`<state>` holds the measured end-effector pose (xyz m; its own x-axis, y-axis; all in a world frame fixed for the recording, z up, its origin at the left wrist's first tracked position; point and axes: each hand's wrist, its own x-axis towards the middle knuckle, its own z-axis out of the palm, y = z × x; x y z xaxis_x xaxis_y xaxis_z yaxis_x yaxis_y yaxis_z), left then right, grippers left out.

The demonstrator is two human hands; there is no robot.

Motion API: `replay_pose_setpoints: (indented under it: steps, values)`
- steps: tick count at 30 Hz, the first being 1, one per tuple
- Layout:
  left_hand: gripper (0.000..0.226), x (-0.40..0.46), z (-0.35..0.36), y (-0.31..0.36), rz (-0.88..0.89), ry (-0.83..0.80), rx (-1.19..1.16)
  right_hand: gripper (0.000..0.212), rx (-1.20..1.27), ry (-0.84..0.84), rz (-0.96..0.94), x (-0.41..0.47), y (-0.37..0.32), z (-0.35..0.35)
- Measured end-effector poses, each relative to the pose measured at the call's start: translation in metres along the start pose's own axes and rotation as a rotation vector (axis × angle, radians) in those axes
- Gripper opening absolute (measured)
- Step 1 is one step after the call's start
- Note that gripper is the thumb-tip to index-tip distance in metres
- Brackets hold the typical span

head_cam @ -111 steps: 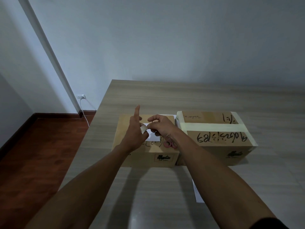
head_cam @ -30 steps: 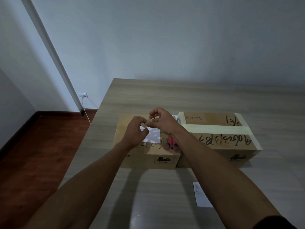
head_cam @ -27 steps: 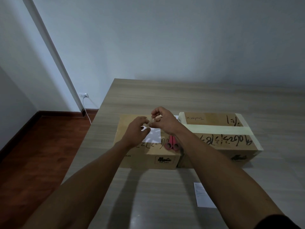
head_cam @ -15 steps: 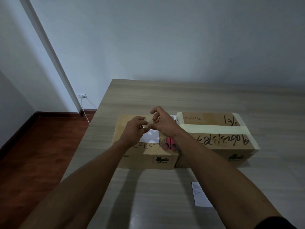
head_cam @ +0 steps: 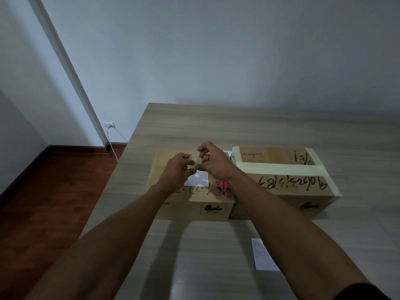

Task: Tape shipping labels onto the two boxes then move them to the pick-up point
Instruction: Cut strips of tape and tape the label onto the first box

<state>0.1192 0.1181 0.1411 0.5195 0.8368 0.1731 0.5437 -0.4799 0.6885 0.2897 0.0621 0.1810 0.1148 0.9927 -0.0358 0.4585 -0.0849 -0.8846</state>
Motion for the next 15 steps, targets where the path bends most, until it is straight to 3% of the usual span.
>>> replay_pose_setpoints:
  steps: [4,15]
  values:
    - [0.034,-0.0003,0.0031,0.0033,-0.035,0.020,-0.032,0.040,-0.037,0.017,-0.023,-0.0012,0.0034,0.0030]
    - [0.031,-0.0028,0.0011,0.0047,-0.014,0.024,-0.037,0.047,-0.045,0.004,-0.044,0.0001,0.0027,0.0011]
